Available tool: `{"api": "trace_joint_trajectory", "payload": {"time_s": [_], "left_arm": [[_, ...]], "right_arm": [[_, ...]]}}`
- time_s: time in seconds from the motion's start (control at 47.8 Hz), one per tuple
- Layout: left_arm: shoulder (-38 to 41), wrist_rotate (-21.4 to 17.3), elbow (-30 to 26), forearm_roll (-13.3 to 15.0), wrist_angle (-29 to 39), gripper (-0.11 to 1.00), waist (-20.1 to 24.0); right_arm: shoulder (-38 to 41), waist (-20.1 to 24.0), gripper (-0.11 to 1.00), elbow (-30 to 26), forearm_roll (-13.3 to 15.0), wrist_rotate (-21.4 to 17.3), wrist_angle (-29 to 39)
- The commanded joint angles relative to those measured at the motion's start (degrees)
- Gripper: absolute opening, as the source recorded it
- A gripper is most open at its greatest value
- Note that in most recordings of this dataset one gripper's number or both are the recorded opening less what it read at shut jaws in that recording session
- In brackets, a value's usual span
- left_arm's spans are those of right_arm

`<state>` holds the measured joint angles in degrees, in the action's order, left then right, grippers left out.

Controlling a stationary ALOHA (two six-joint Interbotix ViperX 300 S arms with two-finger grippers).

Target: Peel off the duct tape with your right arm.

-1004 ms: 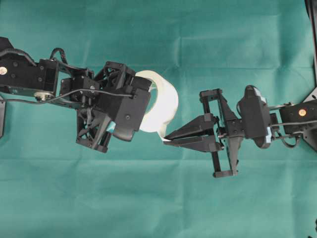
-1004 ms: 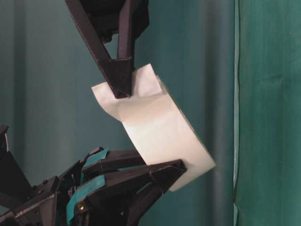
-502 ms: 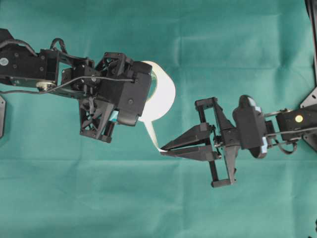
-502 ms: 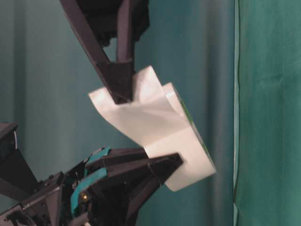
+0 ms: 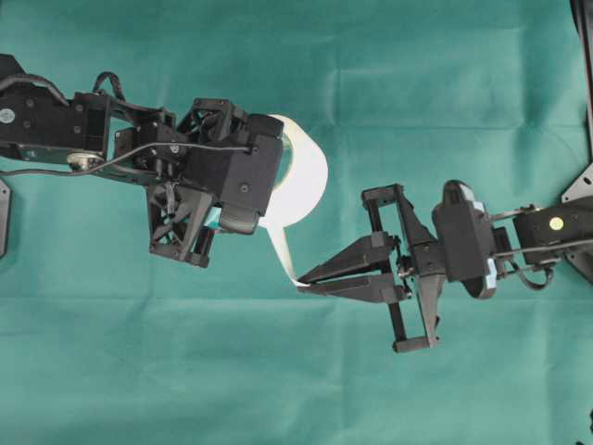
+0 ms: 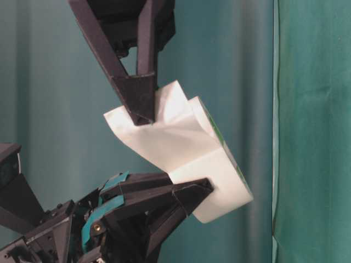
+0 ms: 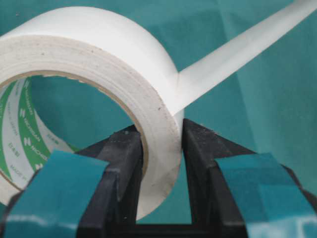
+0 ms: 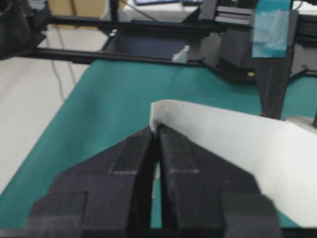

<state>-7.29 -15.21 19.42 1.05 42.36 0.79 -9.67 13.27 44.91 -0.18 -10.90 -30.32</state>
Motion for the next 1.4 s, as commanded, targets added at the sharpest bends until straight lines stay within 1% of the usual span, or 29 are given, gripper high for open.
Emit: {"api": "trace_joint_trajectory", "payload": {"time_s": [0.0, 0.188, 0.418, 0.92, 0.983, 1.087, 1.129, 1.38], "left_arm": [[-1.2, 0.3, -0.8, -0.4, 0.0, 0.21, 1.6], [-1.2, 1.2, -0.8, -0.4, 0.0, 0.21, 2.1], [-1.2, 3.4, -0.6, -0.4, 0.5, 0.21, 2.9], [-1.2, 3.7, -0.4, -0.4, 1.4, 0.21, 4.0], [-1.2, 4.6, -0.4, -0.4, 1.4, 0.21, 4.1], [-1.2, 8.0, -0.5, -0.4, 1.4, 0.21, 4.8], [-1.2, 8.7, -0.5, -0.4, 1.4, 0.21, 5.0], [-1.2, 8.8, -0.4, -0.4, 1.6, 0.21, 4.6]], "right_arm": [[-0.7, 3.0, -0.10, -2.1, 0.4, 0.1, -0.4], [-0.1, 3.6, -0.10, -3.0, 0.4, 0.1, 0.2], [1.1, 4.2, -0.10, -4.7, 0.4, 0.1, 1.6], [1.7, 6.1, -0.10, -5.9, 0.5, 0.1, 1.6], [1.7, 6.2, -0.10, -6.0, 0.5, 0.1, 1.6], [1.8, 6.3, -0.10, -6.0, 0.5, 0.2, 1.6], [1.8, 6.3, -0.10, -6.0, 0.5, 0.2, 1.6], [1.9, 6.4, -0.10, -5.8, 0.5, 0.2, 1.3]]}}
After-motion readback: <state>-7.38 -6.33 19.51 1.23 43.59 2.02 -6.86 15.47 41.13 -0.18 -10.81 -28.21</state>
